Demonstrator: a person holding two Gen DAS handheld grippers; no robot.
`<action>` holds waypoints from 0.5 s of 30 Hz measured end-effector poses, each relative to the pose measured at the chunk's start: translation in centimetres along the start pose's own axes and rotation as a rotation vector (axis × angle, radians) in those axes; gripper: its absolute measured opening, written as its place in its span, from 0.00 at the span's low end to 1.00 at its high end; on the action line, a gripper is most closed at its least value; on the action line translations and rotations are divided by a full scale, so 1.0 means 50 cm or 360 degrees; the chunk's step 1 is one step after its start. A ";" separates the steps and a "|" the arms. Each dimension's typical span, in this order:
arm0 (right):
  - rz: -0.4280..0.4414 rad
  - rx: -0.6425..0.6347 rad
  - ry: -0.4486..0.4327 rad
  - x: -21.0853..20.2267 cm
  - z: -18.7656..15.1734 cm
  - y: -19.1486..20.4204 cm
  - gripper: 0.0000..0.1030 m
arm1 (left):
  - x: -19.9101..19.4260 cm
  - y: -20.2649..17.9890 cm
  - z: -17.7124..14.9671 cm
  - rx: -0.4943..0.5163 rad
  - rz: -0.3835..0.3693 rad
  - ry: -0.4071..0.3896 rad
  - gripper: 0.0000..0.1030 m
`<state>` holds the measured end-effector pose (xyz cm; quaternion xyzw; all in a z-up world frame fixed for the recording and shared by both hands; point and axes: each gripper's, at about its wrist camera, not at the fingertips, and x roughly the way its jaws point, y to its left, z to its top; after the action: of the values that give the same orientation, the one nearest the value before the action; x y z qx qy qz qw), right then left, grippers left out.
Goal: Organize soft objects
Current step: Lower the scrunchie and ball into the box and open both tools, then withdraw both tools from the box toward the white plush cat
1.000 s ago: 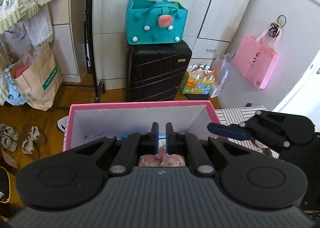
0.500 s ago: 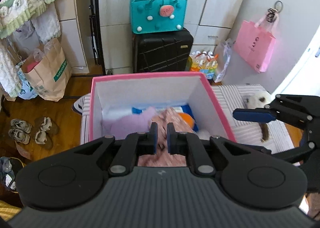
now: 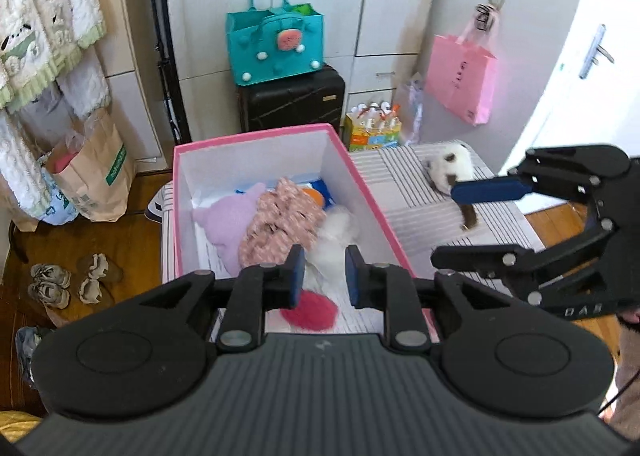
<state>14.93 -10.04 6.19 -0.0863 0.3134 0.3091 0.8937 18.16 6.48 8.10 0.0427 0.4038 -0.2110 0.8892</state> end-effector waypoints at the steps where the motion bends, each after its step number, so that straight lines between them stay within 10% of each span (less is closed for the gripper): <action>1: 0.0005 -0.0004 -0.0002 -0.008 -0.001 0.004 0.59 | -0.009 -0.007 -0.007 0.0016 0.0010 -0.0002 0.23; 15: 0.0043 -0.0070 -0.0076 -0.144 -0.059 0.070 0.67 | -0.126 -0.106 -0.097 0.0141 0.0044 -0.0040 0.50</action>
<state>6.92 -11.89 8.40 -0.0943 0.2863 0.3301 0.8945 8.91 5.02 10.01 0.0850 0.3823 -0.2167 0.8942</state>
